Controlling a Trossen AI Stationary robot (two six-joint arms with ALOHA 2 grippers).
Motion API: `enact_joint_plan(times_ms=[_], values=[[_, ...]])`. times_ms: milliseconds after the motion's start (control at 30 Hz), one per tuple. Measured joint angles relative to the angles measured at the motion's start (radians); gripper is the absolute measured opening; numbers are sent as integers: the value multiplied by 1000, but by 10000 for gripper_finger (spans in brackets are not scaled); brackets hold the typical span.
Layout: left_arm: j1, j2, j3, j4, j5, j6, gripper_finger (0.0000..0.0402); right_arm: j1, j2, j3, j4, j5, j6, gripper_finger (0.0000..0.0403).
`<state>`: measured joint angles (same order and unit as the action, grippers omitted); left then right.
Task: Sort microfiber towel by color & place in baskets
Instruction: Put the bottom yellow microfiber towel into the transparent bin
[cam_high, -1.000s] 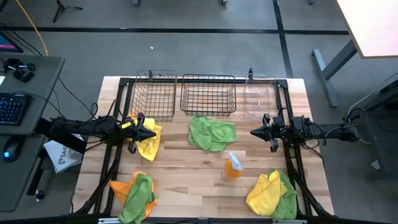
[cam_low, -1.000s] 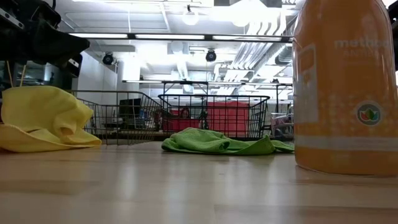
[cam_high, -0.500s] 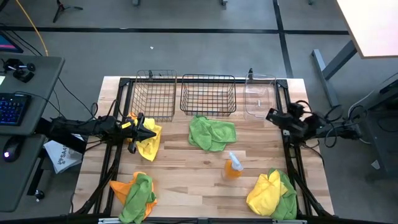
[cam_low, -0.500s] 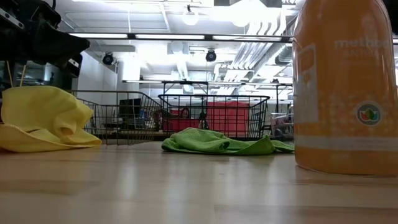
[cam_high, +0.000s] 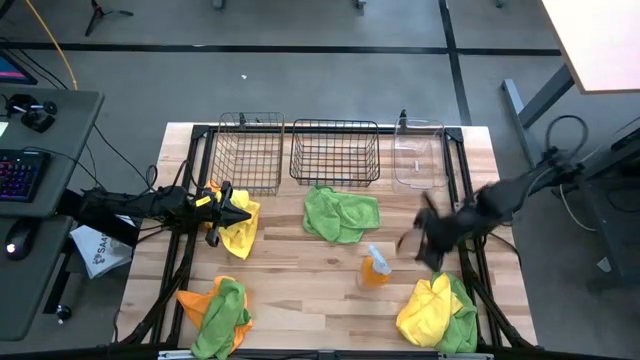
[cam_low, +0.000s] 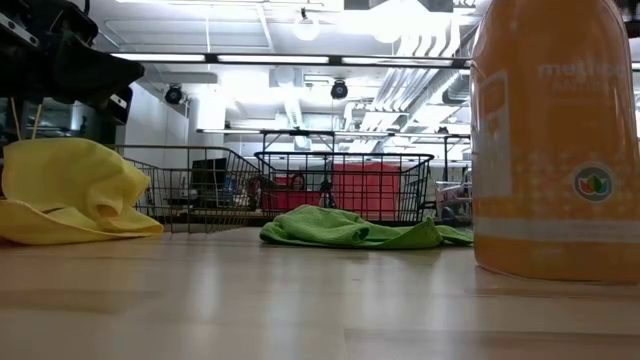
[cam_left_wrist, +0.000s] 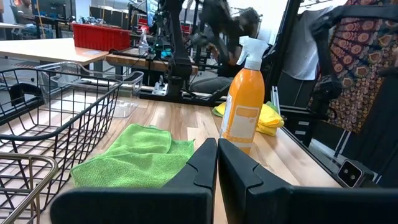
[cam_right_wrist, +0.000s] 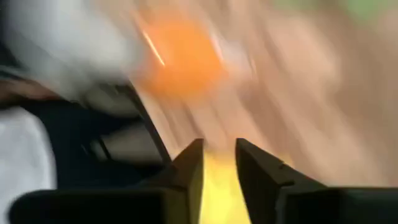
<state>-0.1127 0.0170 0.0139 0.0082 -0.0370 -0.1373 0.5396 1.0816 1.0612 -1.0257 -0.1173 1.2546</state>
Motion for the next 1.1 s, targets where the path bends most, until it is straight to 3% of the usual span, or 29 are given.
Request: enact_joint_plan(times_ms=[133, 267, 500, 800, 933, 1033, 1100], values=[[0, 0, 0, 0, 0, 0, 3, 160, 150, 37, 43, -130, 210, 158], [0, 0, 0, 0, 0, 0, 3, 278, 253, 38, 102, -129, 446, 196], [0, 0, 0, 0, 0, 0, 3, 366, 437, 38, -8, -93, 736, 217], [0, 0, 0, 0, 0, 0, 3, 367, 636, 37, 65, -147, 762, 197], [0, 0, 0, 0, 0, 0, 3, 374, 694, 37, 99, -147, 721, 160], [0, 0, 0, 0, 0, 0, 3, 384, 695, 38, 116, -116, 691, 52], [0, 0, 0, 0, 0, 0, 3, 393, 669, 68, 82, -43, 683, 19]])
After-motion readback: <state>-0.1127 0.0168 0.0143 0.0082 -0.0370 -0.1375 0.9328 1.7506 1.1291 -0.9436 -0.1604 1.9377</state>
